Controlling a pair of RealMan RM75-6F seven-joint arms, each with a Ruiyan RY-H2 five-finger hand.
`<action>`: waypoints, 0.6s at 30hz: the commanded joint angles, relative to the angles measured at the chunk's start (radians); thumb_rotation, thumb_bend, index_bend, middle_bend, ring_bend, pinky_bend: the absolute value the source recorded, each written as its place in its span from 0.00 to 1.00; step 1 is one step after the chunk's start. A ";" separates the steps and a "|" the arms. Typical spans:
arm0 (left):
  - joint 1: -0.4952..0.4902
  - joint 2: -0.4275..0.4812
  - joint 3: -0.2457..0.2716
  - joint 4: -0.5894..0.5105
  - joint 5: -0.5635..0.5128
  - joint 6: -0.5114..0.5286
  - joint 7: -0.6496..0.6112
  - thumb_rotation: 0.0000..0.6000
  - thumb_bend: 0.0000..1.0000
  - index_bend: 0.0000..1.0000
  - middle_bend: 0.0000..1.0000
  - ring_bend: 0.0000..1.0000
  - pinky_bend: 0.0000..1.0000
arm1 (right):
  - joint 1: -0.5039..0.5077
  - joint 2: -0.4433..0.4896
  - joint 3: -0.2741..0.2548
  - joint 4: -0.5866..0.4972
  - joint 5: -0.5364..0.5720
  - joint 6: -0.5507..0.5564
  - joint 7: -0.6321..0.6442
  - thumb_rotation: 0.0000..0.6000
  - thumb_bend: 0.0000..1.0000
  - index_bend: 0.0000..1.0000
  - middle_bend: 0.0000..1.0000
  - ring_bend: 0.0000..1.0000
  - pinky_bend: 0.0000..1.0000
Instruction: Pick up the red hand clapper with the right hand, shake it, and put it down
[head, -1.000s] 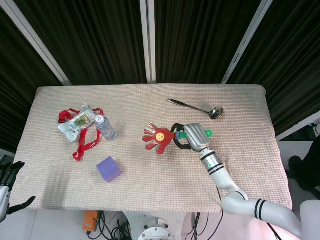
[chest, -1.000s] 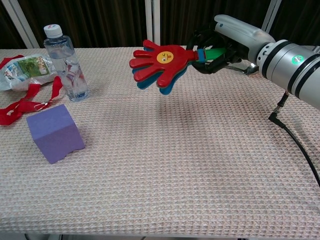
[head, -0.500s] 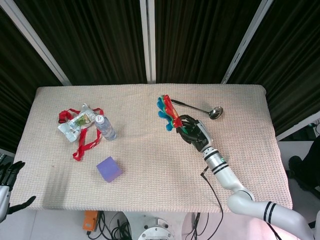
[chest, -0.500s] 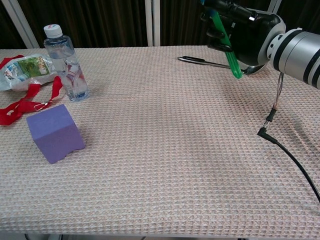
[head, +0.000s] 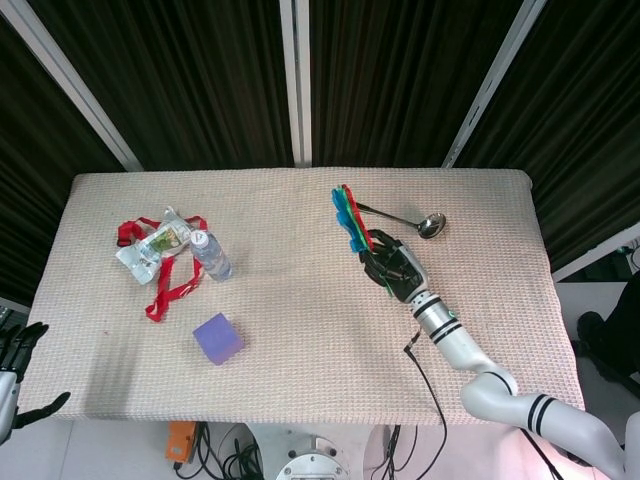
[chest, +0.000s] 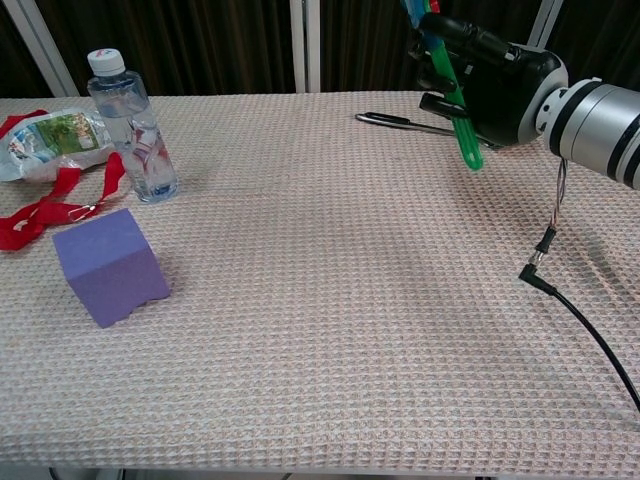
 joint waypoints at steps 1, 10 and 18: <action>0.000 0.000 0.000 0.001 0.000 0.000 -0.001 1.00 0.12 0.09 0.07 0.00 0.00 | 0.051 -0.070 -0.080 0.092 -0.042 0.169 -1.257 1.00 0.41 0.94 0.75 0.81 1.00; 0.001 0.005 0.002 -0.010 0.006 0.003 0.010 1.00 0.12 0.09 0.07 0.00 0.00 | 0.094 -0.055 -0.087 -0.019 0.168 0.178 -1.990 1.00 0.42 0.90 0.75 0.81 1.00; 0.002 0.007 0.000 -0.009 0.005 0.007 0.006 1.00 0.12 0.09 0.07 0.00 0.00 | 0.085 -0.050 -0.061 -0.111 0.320 0.197 -1.921 1.00 0.42 0.91 0.75 0.81 1.00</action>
